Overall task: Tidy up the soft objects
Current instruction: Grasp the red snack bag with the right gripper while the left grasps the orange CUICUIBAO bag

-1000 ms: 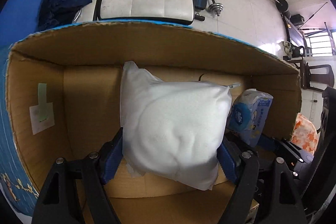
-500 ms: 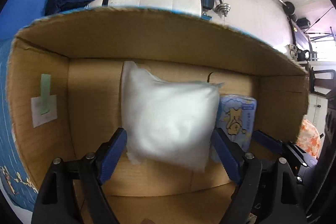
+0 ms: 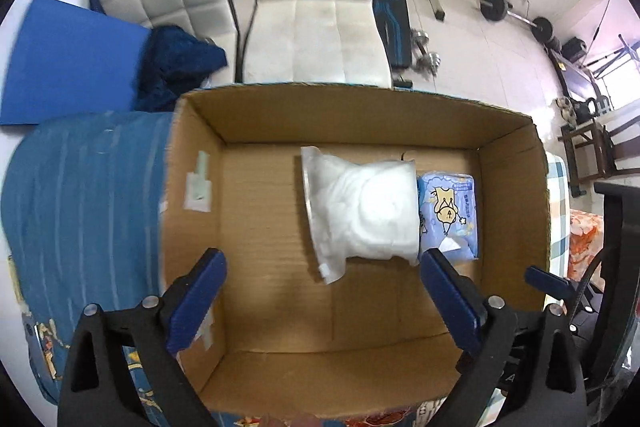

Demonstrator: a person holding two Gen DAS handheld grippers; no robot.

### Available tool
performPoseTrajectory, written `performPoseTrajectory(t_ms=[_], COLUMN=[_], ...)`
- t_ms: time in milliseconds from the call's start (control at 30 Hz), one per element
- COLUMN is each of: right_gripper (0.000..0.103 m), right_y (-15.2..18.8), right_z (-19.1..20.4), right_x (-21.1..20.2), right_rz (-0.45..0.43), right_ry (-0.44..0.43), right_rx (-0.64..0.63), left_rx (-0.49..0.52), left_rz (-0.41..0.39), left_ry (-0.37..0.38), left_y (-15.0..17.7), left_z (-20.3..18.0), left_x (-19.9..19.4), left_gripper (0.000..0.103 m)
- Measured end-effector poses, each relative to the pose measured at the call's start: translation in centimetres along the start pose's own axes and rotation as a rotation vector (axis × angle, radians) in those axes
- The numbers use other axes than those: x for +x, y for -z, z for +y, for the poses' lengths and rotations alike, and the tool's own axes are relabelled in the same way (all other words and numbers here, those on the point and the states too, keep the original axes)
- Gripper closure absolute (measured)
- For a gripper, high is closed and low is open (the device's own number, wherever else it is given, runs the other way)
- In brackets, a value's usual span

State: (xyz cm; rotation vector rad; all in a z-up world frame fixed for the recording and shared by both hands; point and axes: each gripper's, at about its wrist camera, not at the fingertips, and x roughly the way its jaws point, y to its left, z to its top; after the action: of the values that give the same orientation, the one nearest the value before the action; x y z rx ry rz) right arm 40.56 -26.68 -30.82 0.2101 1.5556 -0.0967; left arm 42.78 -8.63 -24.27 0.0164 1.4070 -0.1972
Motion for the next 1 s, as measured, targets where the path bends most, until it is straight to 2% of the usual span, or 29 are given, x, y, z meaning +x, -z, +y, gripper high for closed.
performPoseTrajectory(t_ms=[333, 567, 700, 1000], right_gripper=[0.0, 0.0, 0.0, 0.0], right_y=[7.1, 11.3, 13.6, 16.9], right_z=[1.1, 1.0, 1.1, 1.4], right_x=[-5.9, -10.6, -13.7, -17.7], right_rz=[-0.153, -0.254, -0.315, -0.365], right_ry=[0.043, 0.048, 0.047, 0.056], right_rx=[0.015, 0.027, 0.019, -0.006], left_rx=[0.053, 0.066, 0.095, 0.112], left_rz=[-0.178, -0.233, -0.283, -0.368], left_ry=[-0.049, -0.03, -0.049, -0.09], left_y=[4.3, 8.0, 9.9, 13.4], left_z=[-0.6, -1.1, -1.7, -2.3], left_x=[-5.4, -8.8, -11.3, -15.6], left_gripper=[0.0, 0.0, 0.0, 0.0])
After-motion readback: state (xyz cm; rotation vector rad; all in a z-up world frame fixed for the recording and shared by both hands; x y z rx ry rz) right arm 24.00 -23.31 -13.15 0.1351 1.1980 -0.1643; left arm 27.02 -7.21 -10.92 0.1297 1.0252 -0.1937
